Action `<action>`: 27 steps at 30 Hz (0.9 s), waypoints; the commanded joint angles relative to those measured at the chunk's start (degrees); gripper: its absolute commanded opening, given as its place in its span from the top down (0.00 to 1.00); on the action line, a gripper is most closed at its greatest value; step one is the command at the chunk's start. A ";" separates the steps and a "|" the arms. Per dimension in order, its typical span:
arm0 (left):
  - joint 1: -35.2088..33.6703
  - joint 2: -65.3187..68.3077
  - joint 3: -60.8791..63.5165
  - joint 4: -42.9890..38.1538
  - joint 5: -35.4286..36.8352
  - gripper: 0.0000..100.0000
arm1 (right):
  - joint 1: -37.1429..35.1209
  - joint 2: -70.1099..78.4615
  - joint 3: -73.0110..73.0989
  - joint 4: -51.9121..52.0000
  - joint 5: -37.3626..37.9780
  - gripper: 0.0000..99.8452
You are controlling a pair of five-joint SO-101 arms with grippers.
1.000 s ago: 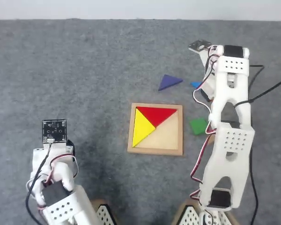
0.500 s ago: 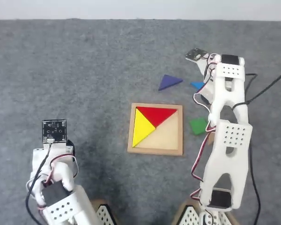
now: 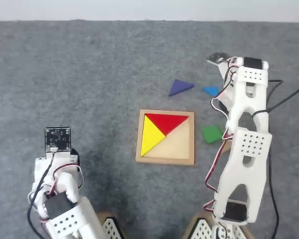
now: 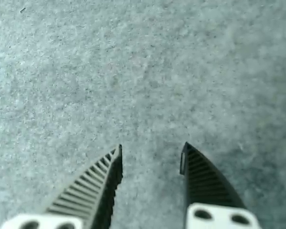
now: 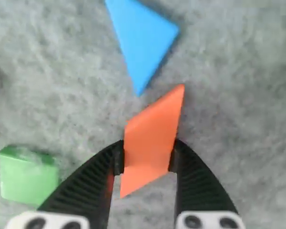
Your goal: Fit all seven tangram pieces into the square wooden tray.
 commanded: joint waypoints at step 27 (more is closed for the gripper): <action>0.53 -0.79 -0.48 -0.97 0.44 0.81 | -15.60 -47.78 34.29 6.99 -37.10 0.99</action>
